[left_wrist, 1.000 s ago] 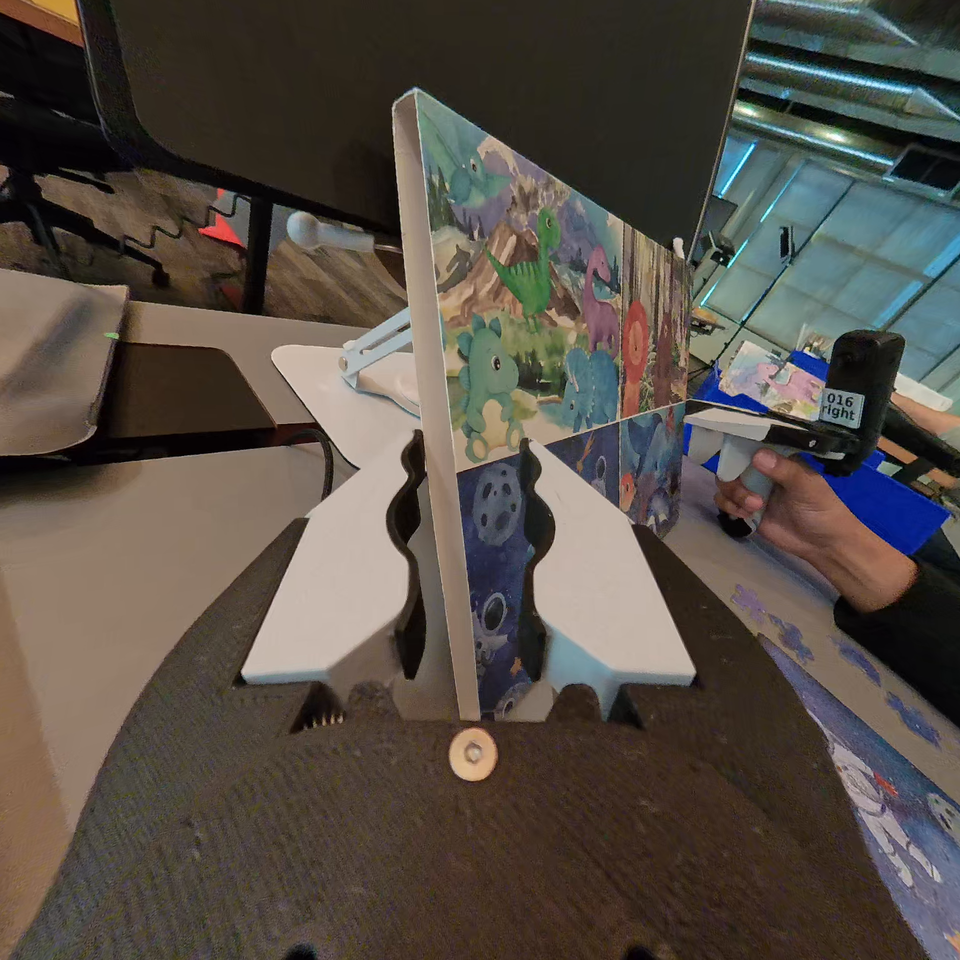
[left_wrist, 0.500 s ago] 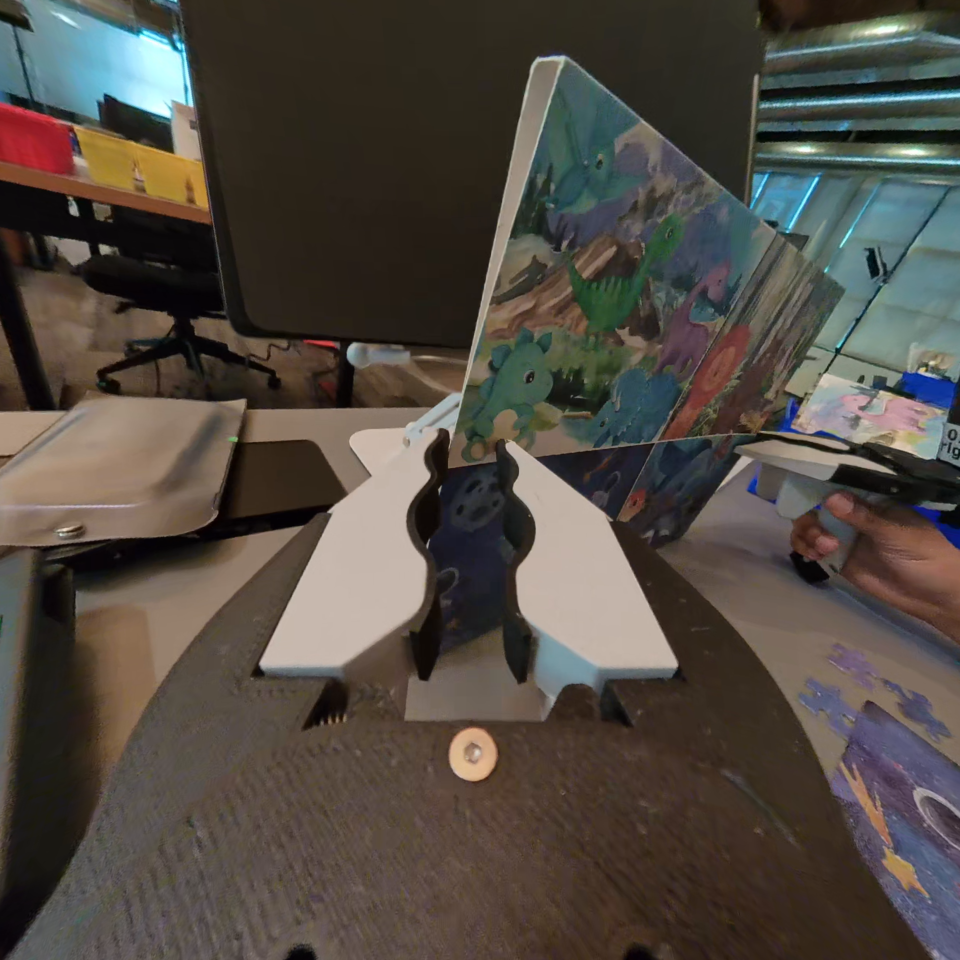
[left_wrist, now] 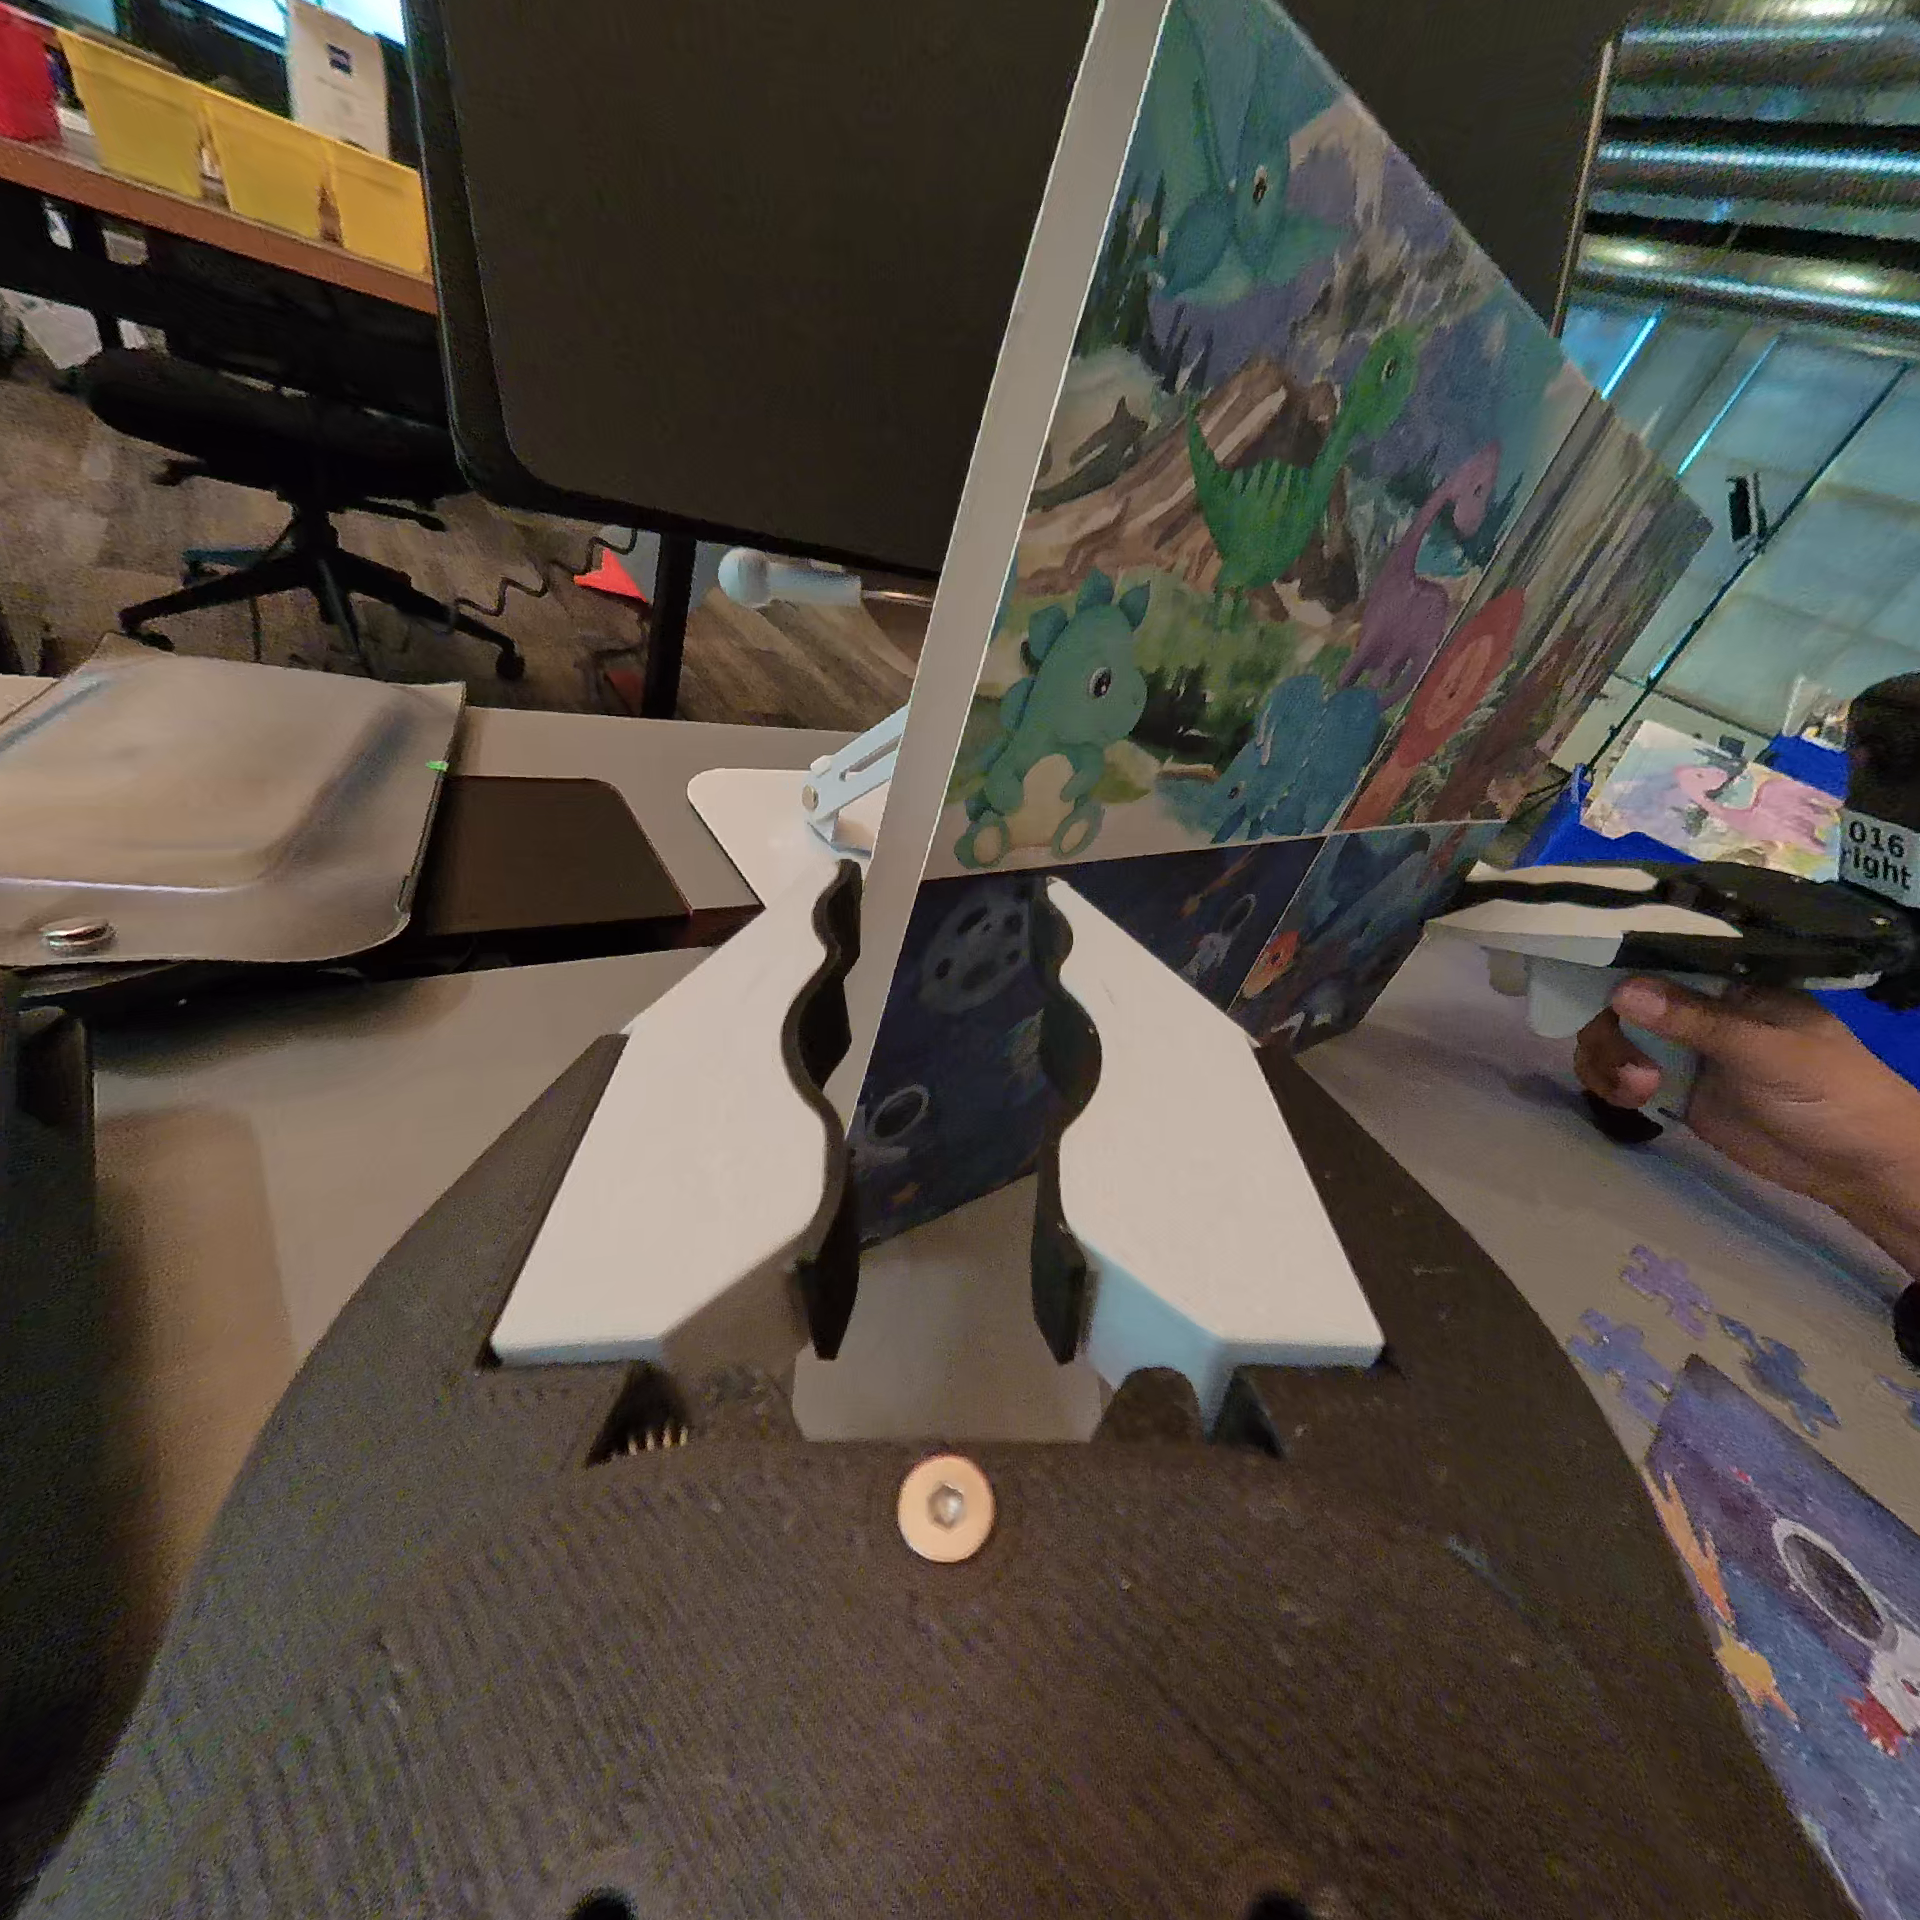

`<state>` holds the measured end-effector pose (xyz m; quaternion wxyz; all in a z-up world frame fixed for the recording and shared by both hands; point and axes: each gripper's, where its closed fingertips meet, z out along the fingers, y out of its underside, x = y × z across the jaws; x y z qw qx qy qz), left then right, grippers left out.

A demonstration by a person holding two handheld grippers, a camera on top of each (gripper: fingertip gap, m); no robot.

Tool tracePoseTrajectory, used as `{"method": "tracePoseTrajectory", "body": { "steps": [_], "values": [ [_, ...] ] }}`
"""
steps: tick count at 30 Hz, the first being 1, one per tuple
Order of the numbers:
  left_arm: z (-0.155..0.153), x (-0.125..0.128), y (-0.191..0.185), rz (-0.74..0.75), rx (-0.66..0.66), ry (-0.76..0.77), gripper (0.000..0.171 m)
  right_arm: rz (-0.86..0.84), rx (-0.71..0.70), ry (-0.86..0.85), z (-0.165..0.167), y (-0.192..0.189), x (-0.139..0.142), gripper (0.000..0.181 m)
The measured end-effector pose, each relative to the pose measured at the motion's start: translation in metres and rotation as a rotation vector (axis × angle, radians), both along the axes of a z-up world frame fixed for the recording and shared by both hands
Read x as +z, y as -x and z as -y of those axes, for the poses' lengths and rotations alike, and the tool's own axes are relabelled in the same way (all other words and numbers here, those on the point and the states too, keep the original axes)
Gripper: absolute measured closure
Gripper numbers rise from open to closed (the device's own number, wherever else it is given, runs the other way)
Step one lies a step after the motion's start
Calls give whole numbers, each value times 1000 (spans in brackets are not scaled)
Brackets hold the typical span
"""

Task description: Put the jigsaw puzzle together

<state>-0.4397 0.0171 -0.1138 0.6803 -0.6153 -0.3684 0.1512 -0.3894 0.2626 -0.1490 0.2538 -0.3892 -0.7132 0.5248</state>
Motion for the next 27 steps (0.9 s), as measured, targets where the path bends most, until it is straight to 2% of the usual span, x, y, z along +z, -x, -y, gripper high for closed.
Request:
{"method": "tracePoseTrajectory", "body": {
  "steps": [5, 10, 16, 27],
  "values": [
    [-3, -7, -1, 17, -9, 36, 137, 42, 13, -32, 1, -1, -8, 161],
    [-1, -7, 0, 6, 9, 55, 133, 24, 0, 32, -4, -1, 0, 154],
    [2, -7, 1, 11, 14, 37, 132, 13, -4, 109, -11, -3, 8, 153],
    [2, -6, 1, 5, 16, 40, 132, 26, 11, 99, -9, -4, 6, 153]
  ]
}}
